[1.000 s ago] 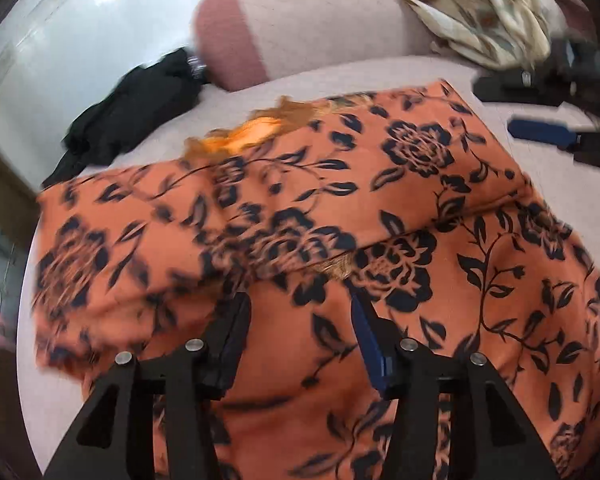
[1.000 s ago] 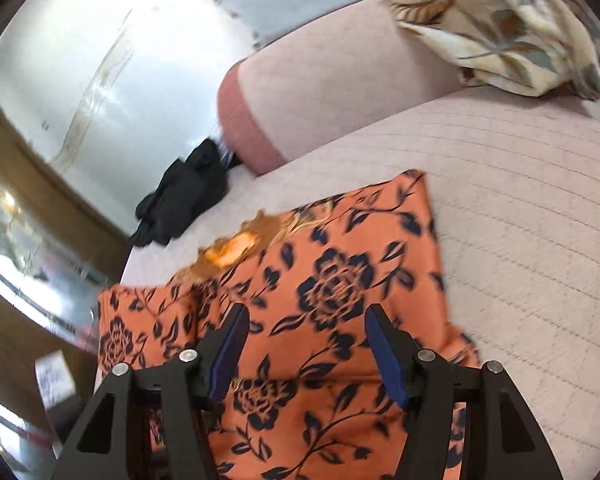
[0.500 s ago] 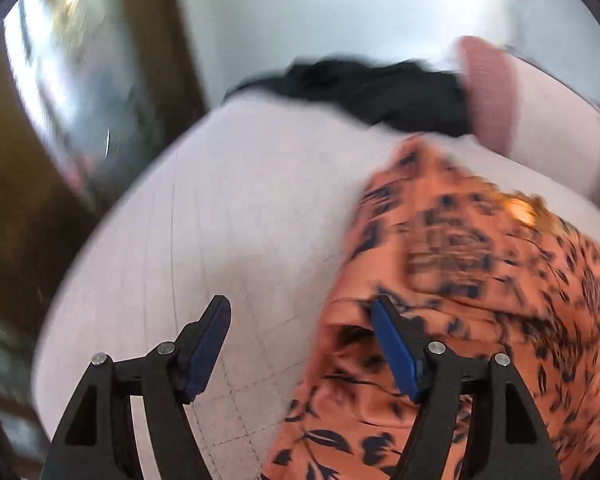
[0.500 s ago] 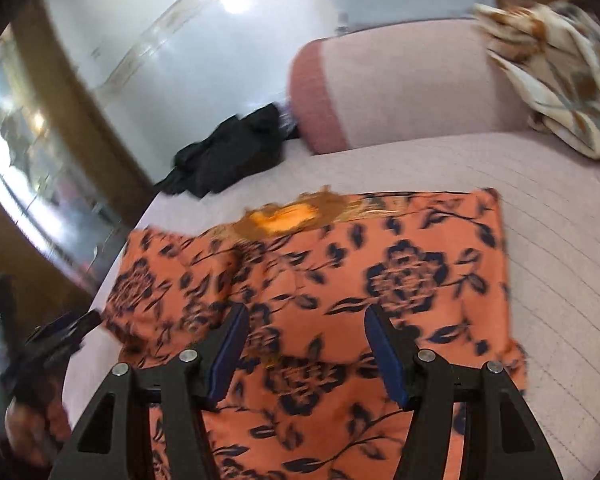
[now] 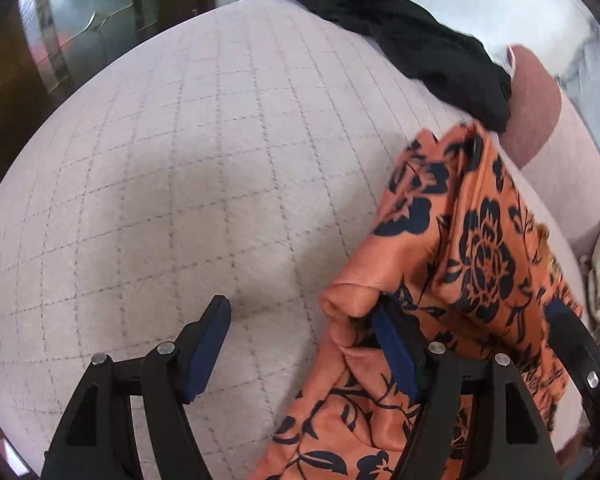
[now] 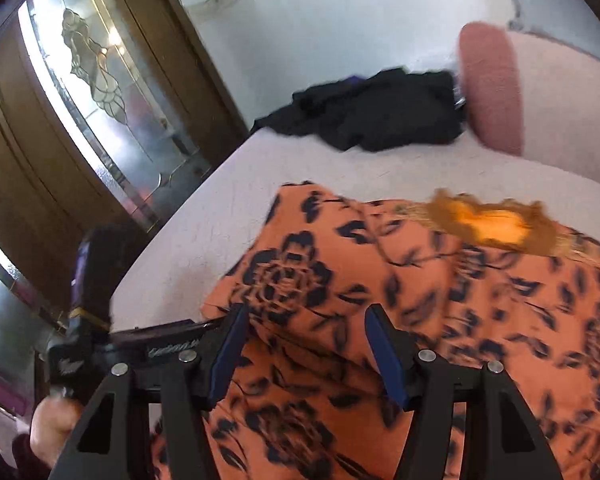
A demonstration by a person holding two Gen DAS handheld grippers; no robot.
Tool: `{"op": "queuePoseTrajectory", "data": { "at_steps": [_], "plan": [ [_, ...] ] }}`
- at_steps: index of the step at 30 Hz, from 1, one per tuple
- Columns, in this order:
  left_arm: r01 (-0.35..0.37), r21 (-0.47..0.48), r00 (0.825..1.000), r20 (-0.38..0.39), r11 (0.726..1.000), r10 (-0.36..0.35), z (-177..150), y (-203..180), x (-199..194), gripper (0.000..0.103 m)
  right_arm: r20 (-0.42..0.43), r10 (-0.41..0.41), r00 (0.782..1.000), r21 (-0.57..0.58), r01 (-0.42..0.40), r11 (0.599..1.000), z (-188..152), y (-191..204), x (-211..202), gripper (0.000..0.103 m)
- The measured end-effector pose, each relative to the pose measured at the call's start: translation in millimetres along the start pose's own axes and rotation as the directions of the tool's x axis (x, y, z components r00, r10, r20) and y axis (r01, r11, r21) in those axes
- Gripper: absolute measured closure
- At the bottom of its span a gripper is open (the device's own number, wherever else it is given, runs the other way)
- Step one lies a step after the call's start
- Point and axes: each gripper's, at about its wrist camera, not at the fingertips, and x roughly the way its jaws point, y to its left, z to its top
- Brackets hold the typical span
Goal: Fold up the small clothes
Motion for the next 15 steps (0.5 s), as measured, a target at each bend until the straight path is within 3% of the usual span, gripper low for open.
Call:
{"op": "queuePoseTrajectory", "data": {
  "at_steps": [4, 7, 11, 15],
  "plan": [
    [0.035, -0.034, 0.999, -0.016, 0.999, -0.035, 5, 14, -2, 0.030, -0.051, 0.079, 0.996, 0.065, -0.075, 0.995, 18, 8, 30, 0.039],
    [0.020, -0.038, 1.000, -0.006, 0.999, -0.020, 1, 22, -16, 0.030, -0.129, 0.130, 0.983, 0.102, -0.117, 0.988, 24, 15, 59, 0.039],
    [-0.013, -0.075, 1.000, 0.008, 0.997, 0.014, -4, 34, -26, 0.030, -0.229, 0.142, 0.963, 0.169, -0.104, 0.980, 21, 8, 102, 0.039],
    [-0.057, -0.124, 0.998, 0.031, 0.991, 0.061, -1, 50, -30, 0.030, -0.227, 0.138, 0.964, 0.214, -0.089, 0.973, 24, 3, 114, 0.038]
  ]
}}
